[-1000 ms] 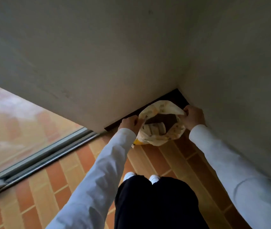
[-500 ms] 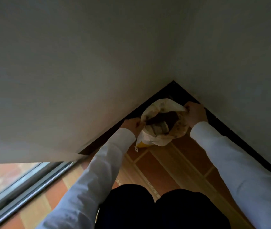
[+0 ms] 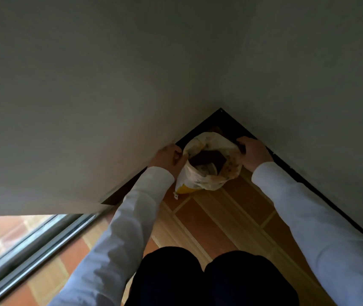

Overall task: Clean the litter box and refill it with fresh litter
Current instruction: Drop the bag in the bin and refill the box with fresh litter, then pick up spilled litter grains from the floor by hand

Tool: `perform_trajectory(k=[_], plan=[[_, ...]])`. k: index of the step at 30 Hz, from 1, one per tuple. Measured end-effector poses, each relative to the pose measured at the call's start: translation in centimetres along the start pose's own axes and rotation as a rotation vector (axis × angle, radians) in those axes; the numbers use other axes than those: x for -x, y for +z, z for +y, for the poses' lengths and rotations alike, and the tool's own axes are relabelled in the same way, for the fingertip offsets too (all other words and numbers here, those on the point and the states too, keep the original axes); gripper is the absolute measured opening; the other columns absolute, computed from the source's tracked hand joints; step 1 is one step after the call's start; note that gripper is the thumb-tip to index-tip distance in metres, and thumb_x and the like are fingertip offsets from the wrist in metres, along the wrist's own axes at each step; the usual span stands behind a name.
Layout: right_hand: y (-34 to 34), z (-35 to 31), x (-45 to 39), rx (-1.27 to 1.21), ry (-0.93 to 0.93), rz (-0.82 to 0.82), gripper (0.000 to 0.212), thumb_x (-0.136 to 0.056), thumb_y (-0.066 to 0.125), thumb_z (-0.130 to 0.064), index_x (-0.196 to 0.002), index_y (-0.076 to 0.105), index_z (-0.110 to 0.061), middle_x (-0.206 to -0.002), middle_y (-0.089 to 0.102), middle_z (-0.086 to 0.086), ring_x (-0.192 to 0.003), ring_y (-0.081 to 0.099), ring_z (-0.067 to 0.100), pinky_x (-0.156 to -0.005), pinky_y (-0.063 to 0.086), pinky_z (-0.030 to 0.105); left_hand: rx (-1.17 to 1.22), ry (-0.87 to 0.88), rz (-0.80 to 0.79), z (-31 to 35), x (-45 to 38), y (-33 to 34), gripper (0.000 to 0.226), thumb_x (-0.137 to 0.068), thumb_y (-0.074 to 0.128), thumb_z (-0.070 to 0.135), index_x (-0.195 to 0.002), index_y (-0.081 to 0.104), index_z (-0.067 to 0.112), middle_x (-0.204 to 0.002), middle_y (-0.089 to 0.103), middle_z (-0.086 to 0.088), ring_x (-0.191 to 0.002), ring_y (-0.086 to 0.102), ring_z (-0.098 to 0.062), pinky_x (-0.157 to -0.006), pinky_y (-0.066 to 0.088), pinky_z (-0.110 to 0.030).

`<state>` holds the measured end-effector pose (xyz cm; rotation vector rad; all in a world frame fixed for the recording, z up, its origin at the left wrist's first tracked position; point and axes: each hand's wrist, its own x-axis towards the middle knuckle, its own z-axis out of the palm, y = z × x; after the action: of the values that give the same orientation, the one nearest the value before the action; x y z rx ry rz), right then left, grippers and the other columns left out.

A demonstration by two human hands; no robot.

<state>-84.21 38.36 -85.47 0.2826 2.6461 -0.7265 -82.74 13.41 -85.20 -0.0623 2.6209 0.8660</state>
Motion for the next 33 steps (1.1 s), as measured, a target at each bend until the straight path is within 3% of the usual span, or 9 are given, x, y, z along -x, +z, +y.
perform_trajectory(k=[6, 13, 21, 33], plan=[[-7.1, -6.2, 7.7, 0.003, -0.12, 0.038, 0.054, -0.096, 0.051, -0.037, -0.144, 0.039, -0.015, -0.144, 0.044, 0.011, -0.133, 0.037, 0.028, -0.107, 0.035, 0.04, 0.002, 0.126, 0.105, 5.5, 8.2, -8.9, 0.04, -0.092, 0.053, 0.033, -0.129, 0.052, 0.02, -0.132, 0.05, -0.009, -0.123, 0.042, -0.027, -0.1, 0.033, -0.032], [-18.4, -15.2, 19.0, -0.017, -0.236, 0.111, 0.052, -0.093, 0.053, -0.04, -0.138, 0.047, -0.015, -0.134, 0.054, 0.01, -0.127, 0.045, 0.027, -0.098, 0.038, 0.032, -0.1, 0.191, 0.276, 11.8, 19.6, -21.9, 0.05, -0.086, 0.04, 0.045, -0.125, 0.056, 0.018, -0.122, 0.06, -0.008, -0.117, 0.052, -0.03, -0.095, 0.041, -0.039], [-31.5, -24.6, 32.7, -0.034, -0.347, 0.156, 0.047, -0.093, 0.058, -0.029, -0.136, 0.05, -0.013, -0.133, 0.056, 0.01, -0.126, 0.045, 0.027, -0.096, 0.033, 0.026, -0.121, 0.136, 0.386, 19.6, 32.7, -35.7, 0.046, -0.089, 0.047, 0.038, -0.13, 0.052, 0.019, -0.127, 0.059, -0.006, -0.122, 0.049, -0.029, -0.102, 0.039, -0.046], [-42.2, -32.6, 48.7, -0.066, -0.453, 0.123, 0.044, -0.091, 0.061, -0.022, -0.133, 0.053, -0.013, -0.127, 0.059, 0.01, -0.123, 0.046, 0.026, -0.098, 0.032, 0.023, -0.124, 0.185, 0.502, 26.4, 46.9, -47.7, 0.048, -0.088, 0.042, 0.042, -0.124, 0.056, 0.015, -0.119, 0.062, -0.007, -0.113, 0.054, -0.031, -0.095, 0.046, -0.044]])
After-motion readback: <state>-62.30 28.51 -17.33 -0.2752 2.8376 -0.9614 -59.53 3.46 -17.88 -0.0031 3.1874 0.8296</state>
